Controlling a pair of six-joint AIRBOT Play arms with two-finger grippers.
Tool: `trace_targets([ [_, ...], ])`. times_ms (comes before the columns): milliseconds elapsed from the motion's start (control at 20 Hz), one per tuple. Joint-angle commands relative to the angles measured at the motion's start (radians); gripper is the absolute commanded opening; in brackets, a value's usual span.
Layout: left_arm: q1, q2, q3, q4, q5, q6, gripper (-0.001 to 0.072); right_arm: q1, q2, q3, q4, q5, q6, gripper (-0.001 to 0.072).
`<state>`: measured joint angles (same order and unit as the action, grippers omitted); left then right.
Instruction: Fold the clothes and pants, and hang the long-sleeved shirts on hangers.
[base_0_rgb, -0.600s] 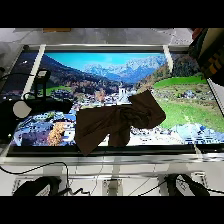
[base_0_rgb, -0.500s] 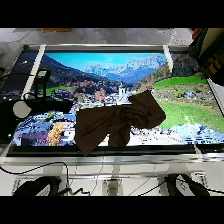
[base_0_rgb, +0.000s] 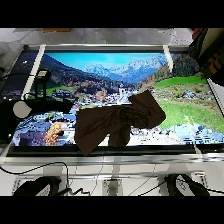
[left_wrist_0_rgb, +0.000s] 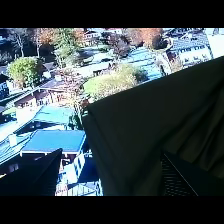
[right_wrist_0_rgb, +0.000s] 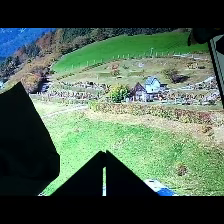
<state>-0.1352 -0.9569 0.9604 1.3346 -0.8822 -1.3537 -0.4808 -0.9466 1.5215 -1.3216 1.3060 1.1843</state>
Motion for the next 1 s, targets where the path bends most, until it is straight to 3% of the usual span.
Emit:
trace_targets([
  [0, 0.0, 0.001, 0.0, 0.0, 0.0, 0.0, 0.0688, 0.001, -0.002, 0.0, 0.01, -0.037, 0.003, 0.0015],
  [150, 0.0, 0.001, 0.0, -0.004, 0.001, 0.0, 0.0688, 0.002, -0.001, 0.0, 0.121, -0.062, 0.069, 0.0016],
  [350, 0.0, 0.001, 0.0, -0.01, 0.029, -0.021, 0.0688, 0.002, -0.003, -0.048, 0.138, 0.035, 0.042, 0.0015],
  [600, 0.0, 0.012, -0.007, -0.001, -0.223, -0.03, 0.0689, 0.002, -0.003, -0.345, 0.14, 0.064, -0.006, 0.0014],
  [800, 0.008, 0.212, -0.195, -0.071, -0.237, -0.045, 0.0689, 0.002, -0.003, -0.496, 0.139, 0.063, -0.079, 0.0015],
  [950, 0.008, 0.406, -0.385, -0.064, -0.239, -0.18, 0.0689, 0.002, -0.003, -0.511, 0.149, 0.032, -0.08, 0.0015],
])
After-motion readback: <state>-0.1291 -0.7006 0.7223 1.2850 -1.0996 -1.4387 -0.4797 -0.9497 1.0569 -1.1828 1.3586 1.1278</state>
